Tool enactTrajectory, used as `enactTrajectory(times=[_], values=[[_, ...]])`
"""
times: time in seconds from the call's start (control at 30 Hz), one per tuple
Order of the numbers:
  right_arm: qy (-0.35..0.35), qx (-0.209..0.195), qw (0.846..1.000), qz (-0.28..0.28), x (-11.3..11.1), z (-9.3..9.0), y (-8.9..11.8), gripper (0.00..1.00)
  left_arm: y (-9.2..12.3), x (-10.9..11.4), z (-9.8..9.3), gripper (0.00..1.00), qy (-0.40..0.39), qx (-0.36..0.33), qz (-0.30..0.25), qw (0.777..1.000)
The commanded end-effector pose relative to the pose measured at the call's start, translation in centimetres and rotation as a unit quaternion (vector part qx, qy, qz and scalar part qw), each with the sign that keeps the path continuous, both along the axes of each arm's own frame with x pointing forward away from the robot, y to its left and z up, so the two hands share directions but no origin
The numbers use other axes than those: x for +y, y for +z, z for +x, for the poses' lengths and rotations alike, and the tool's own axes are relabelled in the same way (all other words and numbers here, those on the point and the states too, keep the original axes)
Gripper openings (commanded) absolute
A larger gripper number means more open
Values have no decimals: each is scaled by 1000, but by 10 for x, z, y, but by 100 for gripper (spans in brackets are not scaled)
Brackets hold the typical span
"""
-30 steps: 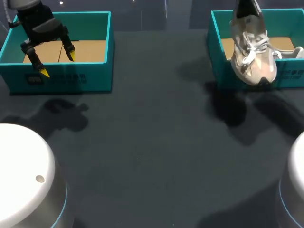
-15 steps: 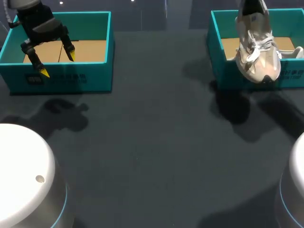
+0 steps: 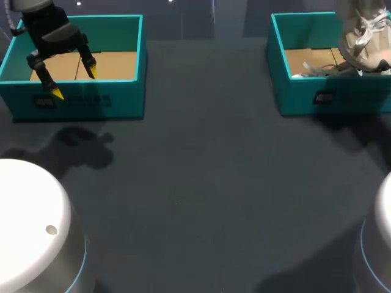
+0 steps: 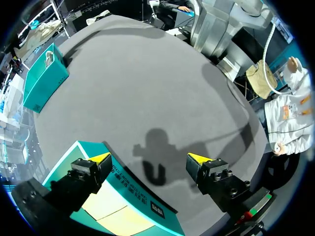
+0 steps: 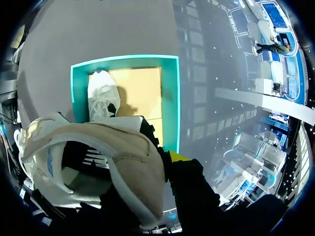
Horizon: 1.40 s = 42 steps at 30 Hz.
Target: Take the shoe out of the shoebox, open the shoe tongue, remove and reinsert the insole, then place the shoe into the shoebox
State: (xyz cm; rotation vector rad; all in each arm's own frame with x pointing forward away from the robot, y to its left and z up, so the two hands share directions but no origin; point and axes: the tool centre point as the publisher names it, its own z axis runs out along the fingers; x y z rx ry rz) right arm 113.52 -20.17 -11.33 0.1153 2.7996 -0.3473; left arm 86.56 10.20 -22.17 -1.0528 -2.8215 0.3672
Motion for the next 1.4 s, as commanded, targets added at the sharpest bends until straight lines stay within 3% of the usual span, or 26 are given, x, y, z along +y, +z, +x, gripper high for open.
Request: enactTrajectory(times=[0.03, 0.17, 0.23, 0.37, 0.4, 0.47, 0.8, 0.97, 1.07, 1.2, 1.4], values=[[-42, 28, 998, 22, -19, 38, -7, 0, 0, 0, 0, 100, -1, 0, 1, 1000], [-143, 9, 987, 67, -45, 46, -9, 0, 0, 0, 0, 100, -1, 0, 1, 1000], [-221, -1, 972, 82, -60, 47, -11, 0, 0, 0, 0, 100, -1, 0, 1, 1000], [-327, -13, 937, 125, -84, 45, -19, 0, 0, 0, 0, 100, -1, 0, 1, 1000], [-365, -17, 921, 132, -89, 41, -20, 0, 0, 0, 0, 100, -1, 0, 1, 1000], [-429, -31, 897, 101, -89, 31, -16, 0, 0, 0, 0, 100, -1, 0, 1, 1000], [-429, -31, 897, 101, -89, 31, -16, 0, 0, 0, 0, 100, -1, 0, 1, 1000], [-515, -45, 847, 123, -103, 20, -40, 0, 0, 0, 0, 100, -1, 0, 1, 1000], [-541, -63, 828, 132, -109, 12, -46, 0, 0, 0, 0, 100, -1, 0, 1, 1000], [-565, -131, 795, 178, -116, 1, -55, 0, 0, 0, 0, 100, -1, 0, 1, 1000], [-565, -131, 795, 178, -116, 1, -55, 0, 0, 0, 0, 100, -1, 0, 1, 1000]])
